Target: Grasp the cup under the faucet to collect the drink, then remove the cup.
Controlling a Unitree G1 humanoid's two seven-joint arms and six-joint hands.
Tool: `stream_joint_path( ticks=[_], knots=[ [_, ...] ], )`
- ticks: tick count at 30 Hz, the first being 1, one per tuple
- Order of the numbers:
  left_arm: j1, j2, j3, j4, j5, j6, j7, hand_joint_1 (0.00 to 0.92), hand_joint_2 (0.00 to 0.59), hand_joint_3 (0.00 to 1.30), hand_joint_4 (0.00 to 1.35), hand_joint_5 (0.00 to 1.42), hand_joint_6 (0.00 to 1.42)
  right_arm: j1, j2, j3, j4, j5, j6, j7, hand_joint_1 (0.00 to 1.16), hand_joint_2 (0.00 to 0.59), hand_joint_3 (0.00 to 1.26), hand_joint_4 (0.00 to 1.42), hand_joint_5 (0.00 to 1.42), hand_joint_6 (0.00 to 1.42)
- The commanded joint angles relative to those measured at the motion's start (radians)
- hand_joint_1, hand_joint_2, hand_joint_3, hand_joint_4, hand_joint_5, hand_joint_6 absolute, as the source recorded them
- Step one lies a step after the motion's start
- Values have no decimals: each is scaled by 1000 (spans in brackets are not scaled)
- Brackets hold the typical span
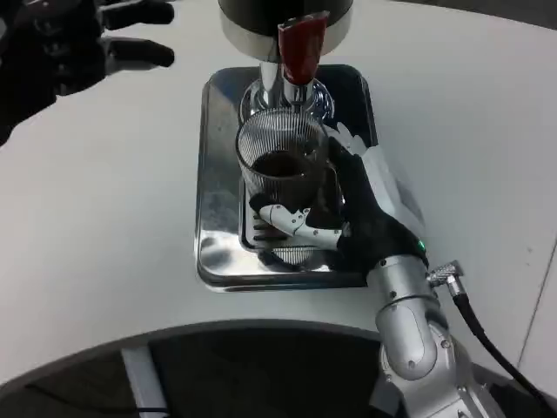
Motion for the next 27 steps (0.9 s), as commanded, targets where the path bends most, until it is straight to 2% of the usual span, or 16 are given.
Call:
stream_joint_path(
  ticks=[1, 10, 17, 20, 24, 27],
  knots=[
    [71, 47, 37, -12, -12, 9, 31, 0, 108, 148, 124, 242, 117, 14, 17, 5, 16, -10, 4, -32, 744, 201, 269, 159, 119, 51],
    [171, 78, 73, -16, -16, 4, 83, 0, 108, 155, 131, 245, 119, 10, 26, 10, 23, -23, 10, -64, 806, 199, 471, 465, 401, 172],
    [229, 83, 89, -38, -23, 6, 115, 0, 108, 160, 134, 246, 120, 8, 31, 13, 26, -40, 22, -76, 856, 191, 684, 754, 695, 546],
    [251, 81, 94, -51, -23, 8, 122, 0, 112, 164, 134, 250, 121, 7, 33, 12, 30, -44, 25, -78, 862, 189, 734, 841, 816, 750],
    [284, 75, 98, -73, -24, 9, 132, 0, 115, 167, 136, 254, 121, 8, 35, 11, 35, -49, 26, -85, 865, 191, 761, 897, 893, 850],
    [300, 72, 97, -87, -24, 6, 137, 0, 116, 168, 137, 256, 121, 7, 36, 11, 39, -51, 26, -90, 892, 194, 820, 1017, 1036, 1026]
  ],
)
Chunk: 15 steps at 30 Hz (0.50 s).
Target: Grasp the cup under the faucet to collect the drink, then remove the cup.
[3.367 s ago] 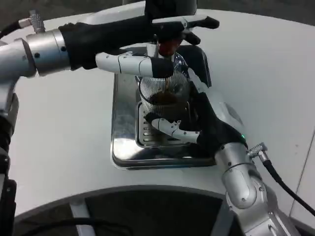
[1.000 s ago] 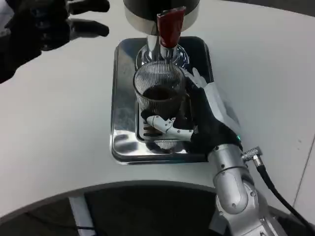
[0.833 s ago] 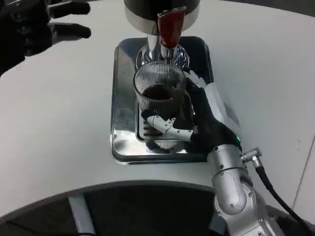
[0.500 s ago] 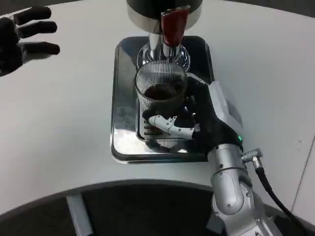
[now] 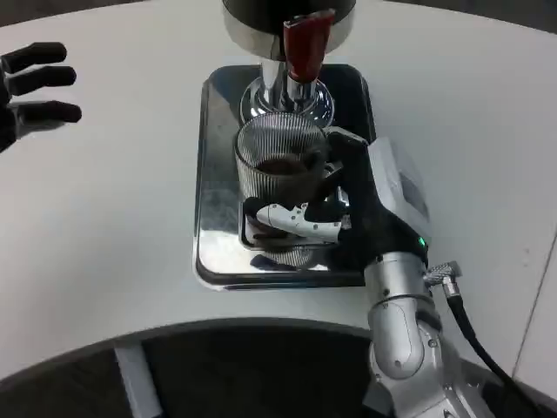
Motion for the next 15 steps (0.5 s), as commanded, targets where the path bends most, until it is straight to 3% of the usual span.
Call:
stream_joint_path(
  ticks=[1, 9, 15],
  knots=[
    [39, 6, 5, -29, -8, 2, 11, 0, 117, 168, 137, 256, 121, 19, 7, 3, 24, 4, 14, -1, 899, 195, 831, 1037, 1060, 1056],
    [73, -2, -2, -68, -1, -19, 21, 0, 118, 178, 147, 258, 109, 40, 7, 9, 20, -12, 0, -34, 945, 213, 944, 1130, 1175, 1200],
    [105, -12, -9, -107, 3, -33, 28, 0, 118, 178, 148, 258, 108, 64, 3, 13, 10, -18, -25, -59, 971, 206, 962, 1183, 1219, 1266]
  ],
)
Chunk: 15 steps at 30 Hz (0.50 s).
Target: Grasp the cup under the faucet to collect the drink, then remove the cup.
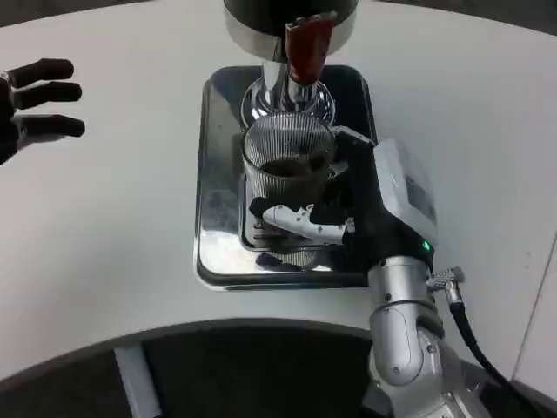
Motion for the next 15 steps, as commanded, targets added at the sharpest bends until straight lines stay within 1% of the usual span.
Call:
stream_joint_path(
  ticks=[1, 7, 8, 15],
  knots=[
    [47, -13, -10, -37, 2, -25, 6, 0, 119, 178, 141, 251, 107, 50, 3, 6, 2, 7, -21, -11, 972, 206, 962, 1186, 1226, 1279],
    [82, -26, -24, -82, 17, -67, 16, 0, 120, 178, 64, 177, 66, 82, -3, 7, -45, 2, -28, -8, 974, 206, 962, 1187, 1231, 1287],
    [85, -27, -27, -87, 19, -73, 18, 0, 112, 172, 54, 164, 60, 90, -4, 7, -57, 0, -27, -6, 974, 206, 962, 1187, 1240, 1299],
    [127, -43, -61, -137, 48, -144, 36, 0, 108, 131, 0, 79, 3, 164, -12, 17, -171, -23, -13, 22, 975, 207, 962, 1187, 1245, 1308]
  ],
)
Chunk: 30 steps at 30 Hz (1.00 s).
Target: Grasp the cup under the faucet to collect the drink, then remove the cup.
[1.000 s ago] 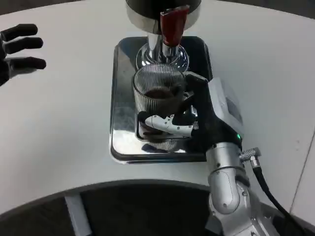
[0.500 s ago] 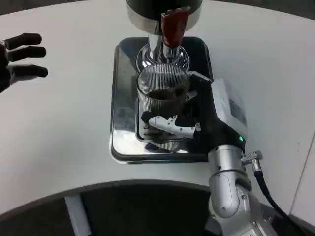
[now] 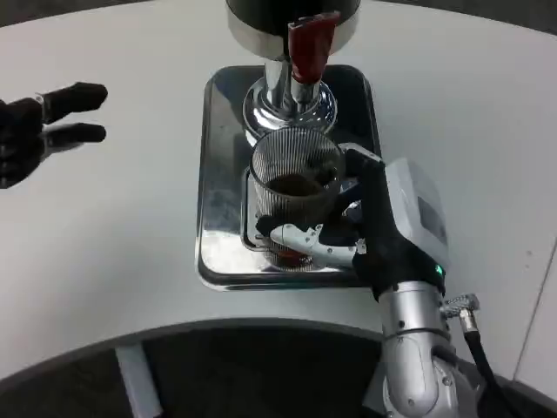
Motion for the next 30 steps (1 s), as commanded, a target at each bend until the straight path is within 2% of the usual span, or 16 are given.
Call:
stream_joint_path(
  ticks=[1, 8, 10, 18, 30],
  knots=[
    [52, -21, -25, -42, 33, -58, 13, 0, 104, 122, 0, 66, 1, 58, -7, 11, -76, -13, 9, 22, 975, 207, 962, 1187, 1246, 1308],
    [124, -54, -56, -104, 71, -137, 54, 0, 95, 48, 0, 1, 0, 146, -23, 26, -217, -40, 20, 75, 976, 207, 962, 1187, 1232, 1329],
    [140, -63, -63, -117, 81, -156, 63, 0, 81, 16, 0, 0, 0, 165, -26, 27, -252, -47, 23, 88, 979, 191, 962, 1187, 1231, 1334],
    [202, -106, -106, -163, 125, -256, 104, 0, 72, 0, 0, 0, 0, 220, -33, 25, -373, -74, 27, 129, 981, 189, 964, 1187, 1242, 1336],
    [253, -121, -161, -213, 201, -380, 164, 0, 61, 0, 0, 0, 0, 315, -35, 34, -517, -110, 22, 169, 982, 189, 962, 1187, 1245, 1341]
  ],
)
